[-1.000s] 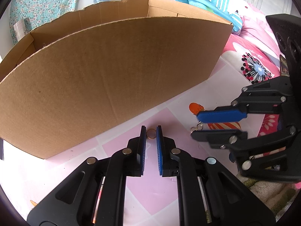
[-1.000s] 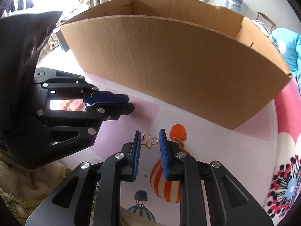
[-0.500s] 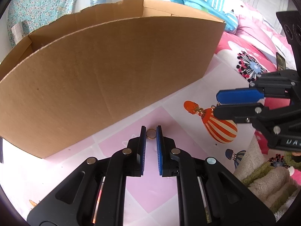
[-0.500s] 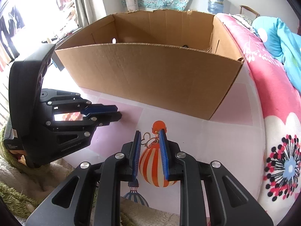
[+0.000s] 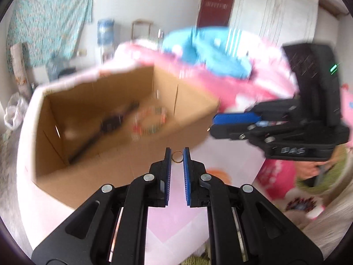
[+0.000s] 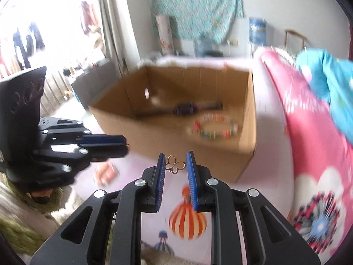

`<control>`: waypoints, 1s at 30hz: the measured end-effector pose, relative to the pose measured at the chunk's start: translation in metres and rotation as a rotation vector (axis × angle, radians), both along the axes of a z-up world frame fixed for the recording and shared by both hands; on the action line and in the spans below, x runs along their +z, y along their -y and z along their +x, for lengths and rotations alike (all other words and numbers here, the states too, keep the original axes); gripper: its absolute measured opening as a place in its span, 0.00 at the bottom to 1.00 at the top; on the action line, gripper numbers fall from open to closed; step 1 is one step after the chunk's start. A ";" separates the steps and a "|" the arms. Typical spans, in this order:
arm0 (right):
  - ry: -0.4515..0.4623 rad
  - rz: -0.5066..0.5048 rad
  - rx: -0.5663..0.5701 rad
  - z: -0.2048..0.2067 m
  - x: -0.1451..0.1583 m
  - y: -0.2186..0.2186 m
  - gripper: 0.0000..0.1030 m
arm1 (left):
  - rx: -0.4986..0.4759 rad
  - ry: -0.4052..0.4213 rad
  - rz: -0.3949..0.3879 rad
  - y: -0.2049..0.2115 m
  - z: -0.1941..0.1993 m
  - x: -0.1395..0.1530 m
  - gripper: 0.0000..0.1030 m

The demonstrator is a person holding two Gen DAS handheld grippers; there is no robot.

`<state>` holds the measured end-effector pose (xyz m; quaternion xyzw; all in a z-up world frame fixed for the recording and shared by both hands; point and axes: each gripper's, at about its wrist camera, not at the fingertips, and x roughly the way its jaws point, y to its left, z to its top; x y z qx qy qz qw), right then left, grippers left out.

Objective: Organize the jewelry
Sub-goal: 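Carry both held charms over the box and open both tools to drop them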

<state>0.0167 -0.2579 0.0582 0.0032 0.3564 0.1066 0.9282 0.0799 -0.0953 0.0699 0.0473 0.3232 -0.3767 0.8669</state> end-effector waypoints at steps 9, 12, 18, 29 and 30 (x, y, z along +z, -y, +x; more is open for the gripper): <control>-0.153 0.077 0.139 0.098 0.017 0.012 0.19 | 0.063 -0.168 0.068 -0.010 0.092 0.001 0.09; -0.329 0.038 0.154 0.135 -0.008 0.006 0.19 | 0.038 -0.372 0.100 -0.009 0.126 -0.029 0.09; -0.531 -0.081 0.216 0.164 -0.049 -0.013 0.19 | 0.029 -0.466 0.243 -0.005 0.138 -0.060 0.10; -0.513 -0.044 0.165 0.167 -0.036 0.002 0.32 | 0.066 -0.427 0.228 -0.010 0.139 -0.051 0.38; -0.498 -0.036 0.157 0.167 -0.031 0.007 0.32 | 0.071 -0.416 0.227 -0.011 0.138 -0.048 0.39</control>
